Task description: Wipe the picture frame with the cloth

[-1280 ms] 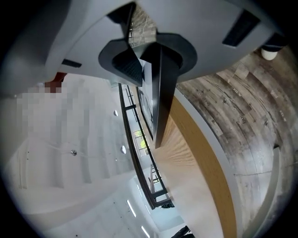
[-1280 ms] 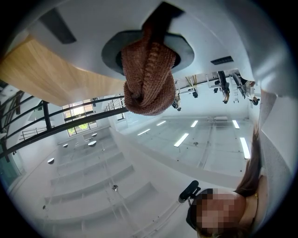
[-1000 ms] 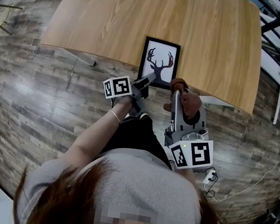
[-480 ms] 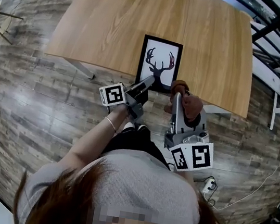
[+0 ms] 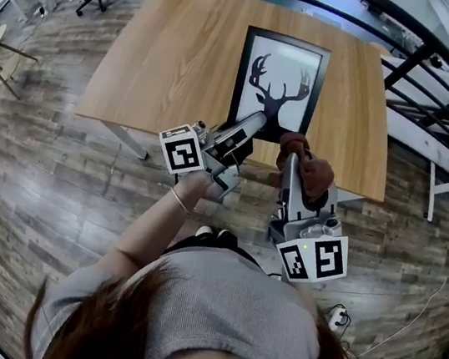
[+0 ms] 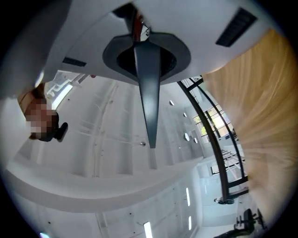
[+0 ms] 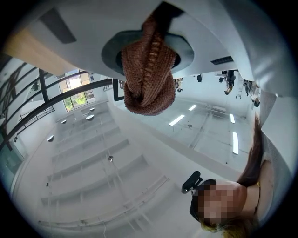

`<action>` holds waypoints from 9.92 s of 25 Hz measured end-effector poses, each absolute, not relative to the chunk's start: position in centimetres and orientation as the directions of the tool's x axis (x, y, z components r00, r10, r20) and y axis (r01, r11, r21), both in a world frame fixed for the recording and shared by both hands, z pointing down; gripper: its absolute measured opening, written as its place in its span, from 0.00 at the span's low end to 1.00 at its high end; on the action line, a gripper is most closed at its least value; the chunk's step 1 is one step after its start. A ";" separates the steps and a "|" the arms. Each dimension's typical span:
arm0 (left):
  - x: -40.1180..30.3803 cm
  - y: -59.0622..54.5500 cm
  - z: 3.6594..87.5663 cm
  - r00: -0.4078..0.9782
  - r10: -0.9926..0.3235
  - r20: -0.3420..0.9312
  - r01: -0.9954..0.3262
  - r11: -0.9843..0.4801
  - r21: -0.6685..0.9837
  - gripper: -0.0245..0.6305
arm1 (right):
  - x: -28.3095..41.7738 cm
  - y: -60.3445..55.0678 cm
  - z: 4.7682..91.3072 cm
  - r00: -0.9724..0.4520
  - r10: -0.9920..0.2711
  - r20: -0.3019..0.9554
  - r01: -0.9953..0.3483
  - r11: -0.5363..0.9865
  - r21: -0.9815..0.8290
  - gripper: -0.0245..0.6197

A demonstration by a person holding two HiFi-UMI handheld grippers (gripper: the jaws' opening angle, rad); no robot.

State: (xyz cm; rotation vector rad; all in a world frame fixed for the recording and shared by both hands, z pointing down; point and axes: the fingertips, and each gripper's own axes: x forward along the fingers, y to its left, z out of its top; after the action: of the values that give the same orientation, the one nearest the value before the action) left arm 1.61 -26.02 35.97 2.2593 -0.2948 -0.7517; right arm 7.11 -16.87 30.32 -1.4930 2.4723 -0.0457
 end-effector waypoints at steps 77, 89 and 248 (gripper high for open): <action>8.6 -22.5 26.1 0.743 -0.220 -0.633 0.059 -0.919 0.389 0.07 | 3.0 -20.8 22.1 -0.537 -0.844 0.013 -0.768 0.495 0.407 0.11; 7.4 -23.0 27.1 0.729 -0.249 -0.638 0.053 -0.909 0.414 0.07 | 1.0 -19.6 24.6 -0.576 -0.814 0.074 -0.742 0.559 0.371 0.11; 5.5 -25.0 28.9 0.707 -0.234 -0.667 0.159 -0.867 0.473 0.07 | 14.0 -27.7 17.8 -0.328 -0.910 -0.253 -0.928 0.260 0.267 0.11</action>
State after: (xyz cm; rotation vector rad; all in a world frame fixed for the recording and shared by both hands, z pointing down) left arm 5.48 -25.02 28.89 2.4070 -0.0577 -1.0359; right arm 14.01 -27.75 17.83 -1.7918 2.4556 0.5756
